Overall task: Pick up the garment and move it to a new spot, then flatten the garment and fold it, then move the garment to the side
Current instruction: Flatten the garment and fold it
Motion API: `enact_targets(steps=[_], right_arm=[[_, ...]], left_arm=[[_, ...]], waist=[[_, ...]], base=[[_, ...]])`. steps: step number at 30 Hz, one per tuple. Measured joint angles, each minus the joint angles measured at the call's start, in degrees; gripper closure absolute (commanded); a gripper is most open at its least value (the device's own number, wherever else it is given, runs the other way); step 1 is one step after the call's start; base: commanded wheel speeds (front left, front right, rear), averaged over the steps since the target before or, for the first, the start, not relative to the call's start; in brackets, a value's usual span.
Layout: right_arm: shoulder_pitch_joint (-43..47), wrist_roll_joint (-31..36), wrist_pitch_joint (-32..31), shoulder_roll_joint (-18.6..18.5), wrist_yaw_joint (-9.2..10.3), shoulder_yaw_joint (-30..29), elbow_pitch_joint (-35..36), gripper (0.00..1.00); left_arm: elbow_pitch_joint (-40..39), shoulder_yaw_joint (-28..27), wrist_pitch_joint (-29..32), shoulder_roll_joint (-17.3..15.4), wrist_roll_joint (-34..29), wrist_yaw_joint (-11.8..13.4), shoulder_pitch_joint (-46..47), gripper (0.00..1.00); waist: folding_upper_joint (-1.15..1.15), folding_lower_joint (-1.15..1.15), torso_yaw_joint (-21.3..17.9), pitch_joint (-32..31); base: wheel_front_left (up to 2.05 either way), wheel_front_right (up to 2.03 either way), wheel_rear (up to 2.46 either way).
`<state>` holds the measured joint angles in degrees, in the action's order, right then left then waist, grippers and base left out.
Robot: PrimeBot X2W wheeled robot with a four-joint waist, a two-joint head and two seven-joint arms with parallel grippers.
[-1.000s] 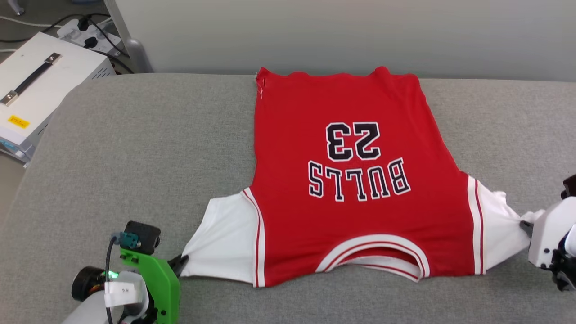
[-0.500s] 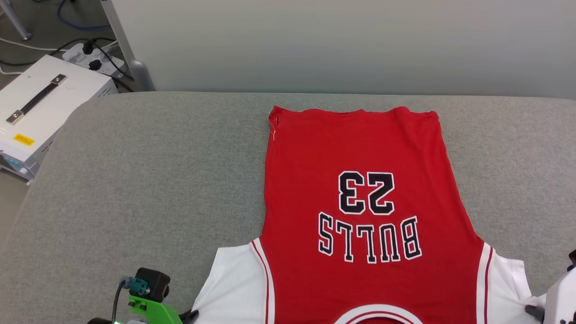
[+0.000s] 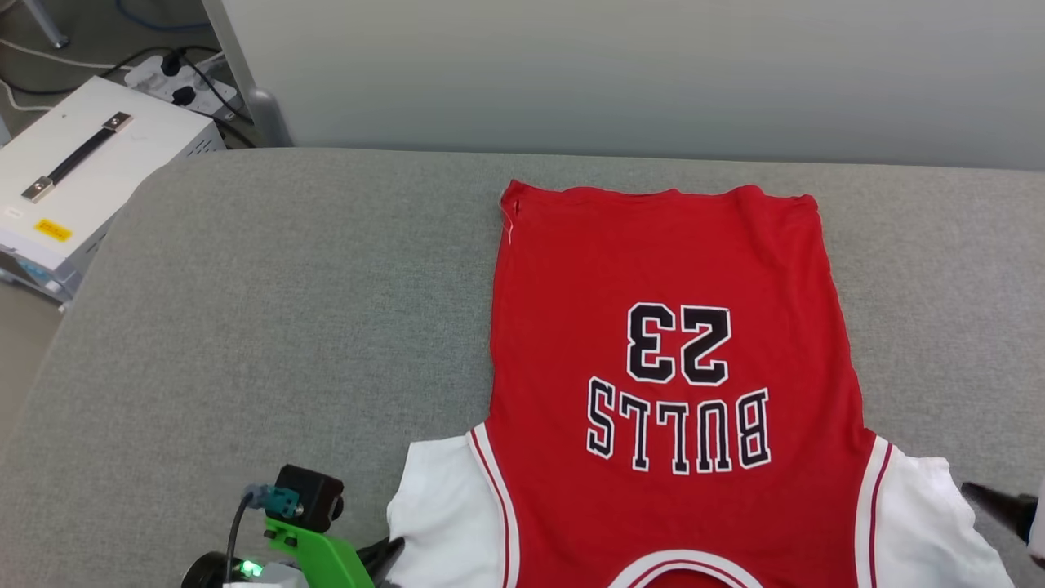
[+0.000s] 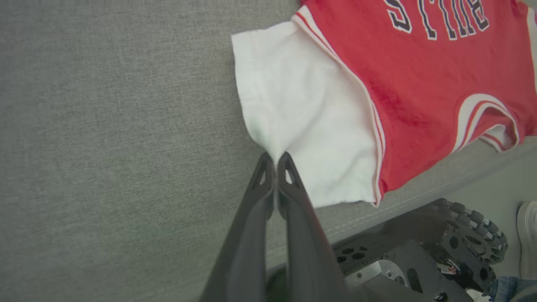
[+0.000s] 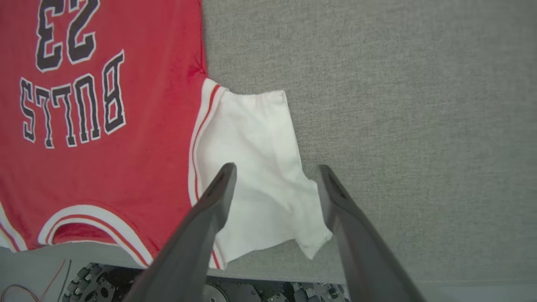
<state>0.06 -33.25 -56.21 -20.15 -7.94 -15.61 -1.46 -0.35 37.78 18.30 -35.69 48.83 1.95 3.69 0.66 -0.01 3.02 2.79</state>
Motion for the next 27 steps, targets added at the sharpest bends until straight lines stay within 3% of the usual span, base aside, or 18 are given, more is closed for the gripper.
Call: enact_targets(steps=[5,11,18,27], right_arm=[[-7.26,-0.59,-6.39,-0.2,0.01,-0.92,8.14,0.0],[-19.61,1.92,-12.46,-0.9,0.4,-0.05,10.69,0.0],[-35.24,6.71,-17.94,-2.45,0.4,0.11,5.19,0.0],[-47.98,12.87,-18.66,-7.05,0.4,1.16,-4.83,0.0]], left_arm=[[-7.35,0.71,4.44,-1.46,-0.62,2.49,0.4,1.0],[-16.47,0.79,7.71,-3.58,-2.15,4.54,2.54,1.0],[-22.97,0.71,9.0,-3.81,-4.6,5.21,6.1,1.0],[-27.6,1.67,10.07,-3.22,-6.78,5.47,8.5,1.0]], waist=[[0.0,0.0,0.83,3.25],[0.0,0.0,2.24,8.91],[0.0,0.01,5.06,16.68],[0.0,0.01,10.52,25.32]], base=[[0.0,0.0,0.0],[0.0,0.0,0.0],[0.0,0.0,0.0],[0.0,0.0,0.0]])
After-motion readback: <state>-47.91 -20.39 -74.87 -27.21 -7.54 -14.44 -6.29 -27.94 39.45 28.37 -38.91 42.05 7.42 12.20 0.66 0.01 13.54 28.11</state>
